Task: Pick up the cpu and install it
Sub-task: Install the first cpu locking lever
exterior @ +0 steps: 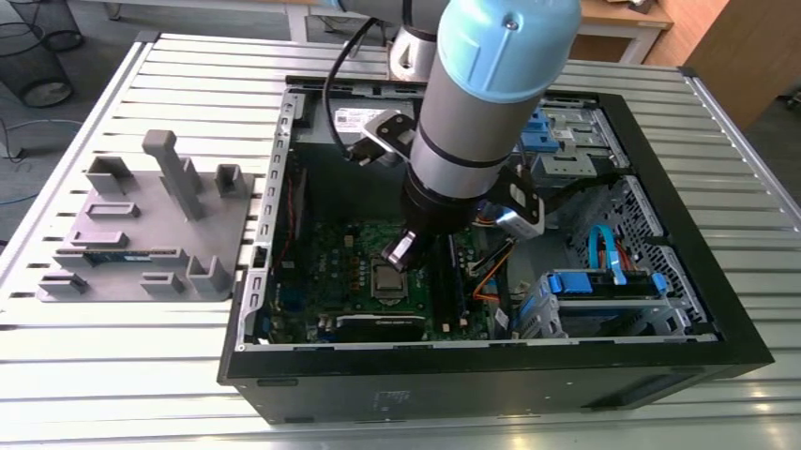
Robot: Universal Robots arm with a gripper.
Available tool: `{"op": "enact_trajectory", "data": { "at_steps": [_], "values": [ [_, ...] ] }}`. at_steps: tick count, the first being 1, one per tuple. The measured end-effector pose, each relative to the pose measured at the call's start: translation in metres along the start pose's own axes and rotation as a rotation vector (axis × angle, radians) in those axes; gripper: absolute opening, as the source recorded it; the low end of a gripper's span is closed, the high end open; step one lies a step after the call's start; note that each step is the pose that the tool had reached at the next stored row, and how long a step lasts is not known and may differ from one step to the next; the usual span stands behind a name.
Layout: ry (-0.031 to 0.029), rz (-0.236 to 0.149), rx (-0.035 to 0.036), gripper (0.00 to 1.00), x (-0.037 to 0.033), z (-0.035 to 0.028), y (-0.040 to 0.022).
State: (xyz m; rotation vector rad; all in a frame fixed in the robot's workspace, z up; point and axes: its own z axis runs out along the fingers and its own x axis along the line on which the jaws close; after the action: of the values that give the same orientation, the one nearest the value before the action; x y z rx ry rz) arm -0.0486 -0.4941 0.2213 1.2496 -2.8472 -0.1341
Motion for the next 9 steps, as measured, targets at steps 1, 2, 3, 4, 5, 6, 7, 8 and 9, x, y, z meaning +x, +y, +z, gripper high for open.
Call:
{"op": "enact_trajectory", "data": {
  "at_steps": [1,2,3,4,5,6,7,8,9],
  "values": [
    [0.0001,0.000,0.0000,0.11,0.0003,0.0004,0.0003],
    [0.0000,0.000,0.0000,0.11,0.0007,0.0009,0.0007],
    [0.0000,0.000,0.0000,0.11,0.0012,0.0014,0.0011],
    [0.0001,0.000,0.0001,0.11,0.0017,0.0018,0.0016],
    [0.0001,0.000,0.0001,0.11,0.0020,0.0024,0.0020],
    [0.0000,0.000,0.0000,0.11,0.0021,0.0032,0.0020],
    [0.0001,0.000,0.0000,0.11,0.0021,0.0041,0.0019],
    [0.0001,0.000,0.0000,0.11,0.0022,0.0050,0.0019],
    [0.0001,0.000,0.0000,0.11,0.0023,0.0061,0.0019]
  ]
}}
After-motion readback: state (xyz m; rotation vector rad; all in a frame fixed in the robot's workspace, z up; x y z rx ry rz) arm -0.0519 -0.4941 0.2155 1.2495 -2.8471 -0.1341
